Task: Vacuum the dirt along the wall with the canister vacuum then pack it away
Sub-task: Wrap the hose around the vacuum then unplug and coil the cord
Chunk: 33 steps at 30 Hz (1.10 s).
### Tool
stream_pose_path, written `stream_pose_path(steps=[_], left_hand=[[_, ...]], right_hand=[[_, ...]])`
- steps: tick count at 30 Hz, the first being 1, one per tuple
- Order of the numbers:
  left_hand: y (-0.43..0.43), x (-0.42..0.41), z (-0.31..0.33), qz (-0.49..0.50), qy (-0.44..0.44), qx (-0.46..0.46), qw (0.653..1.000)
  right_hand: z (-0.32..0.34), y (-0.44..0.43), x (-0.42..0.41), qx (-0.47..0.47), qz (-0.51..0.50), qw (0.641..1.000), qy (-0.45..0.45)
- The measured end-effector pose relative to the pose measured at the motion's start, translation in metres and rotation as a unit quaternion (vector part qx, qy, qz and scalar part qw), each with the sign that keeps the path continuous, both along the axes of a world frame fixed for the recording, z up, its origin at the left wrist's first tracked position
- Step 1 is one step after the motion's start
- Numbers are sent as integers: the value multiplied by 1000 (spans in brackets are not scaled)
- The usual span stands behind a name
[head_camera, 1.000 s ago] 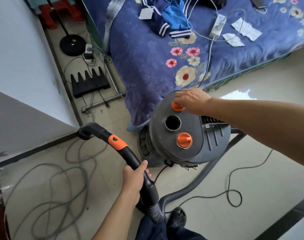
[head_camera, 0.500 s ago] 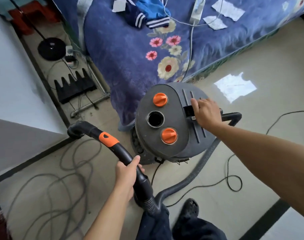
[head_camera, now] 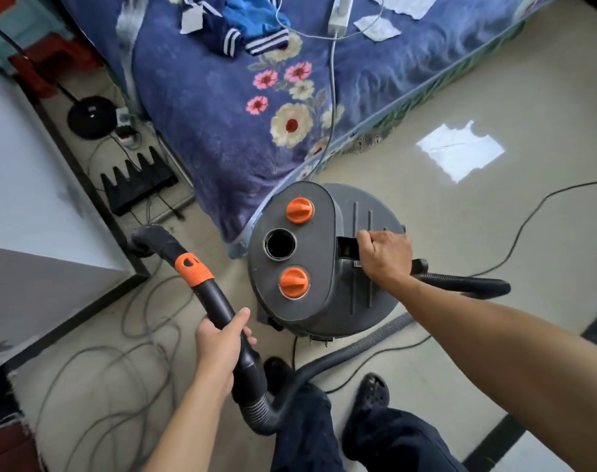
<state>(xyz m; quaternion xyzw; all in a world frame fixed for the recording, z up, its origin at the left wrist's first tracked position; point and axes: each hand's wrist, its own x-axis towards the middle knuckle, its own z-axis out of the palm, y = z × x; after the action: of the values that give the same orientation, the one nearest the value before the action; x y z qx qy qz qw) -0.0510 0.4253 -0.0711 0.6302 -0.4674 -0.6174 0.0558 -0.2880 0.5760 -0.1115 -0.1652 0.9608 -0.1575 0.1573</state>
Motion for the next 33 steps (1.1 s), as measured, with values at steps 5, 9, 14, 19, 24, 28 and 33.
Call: stream_pose_path(steps=[5, 9, 14, 19, 24, 28, 33], left_hand=[[25, 9, 9, -35, -7, -45, 998], [45, 16, 26, -74, -35, -96, 992], [60, 15, 77, -148, -51, -121, 980], [67, -11, 148, -265, -39, -139, 953], [77, -37, 214, -369, 21, -107, 923], [83, -38, 255, -467, 60, -62, 880], [77, -14, 274, -504, 120, -2, 855]], right_hand=[[-1, 44, 4, 2, 15, 1000, 7], [4, 75, 6, 25, 29, 999, -16], [37, 114, 5, 58, 54, 992, -97], [131, 102, -5, 45, 171, 984, -25], [223, 57, -2, -43, 306, 937, 165], [257, 41, 8, -47, 378, 895, 233], [277, 29, 23, -102, 422, 863, 258]])
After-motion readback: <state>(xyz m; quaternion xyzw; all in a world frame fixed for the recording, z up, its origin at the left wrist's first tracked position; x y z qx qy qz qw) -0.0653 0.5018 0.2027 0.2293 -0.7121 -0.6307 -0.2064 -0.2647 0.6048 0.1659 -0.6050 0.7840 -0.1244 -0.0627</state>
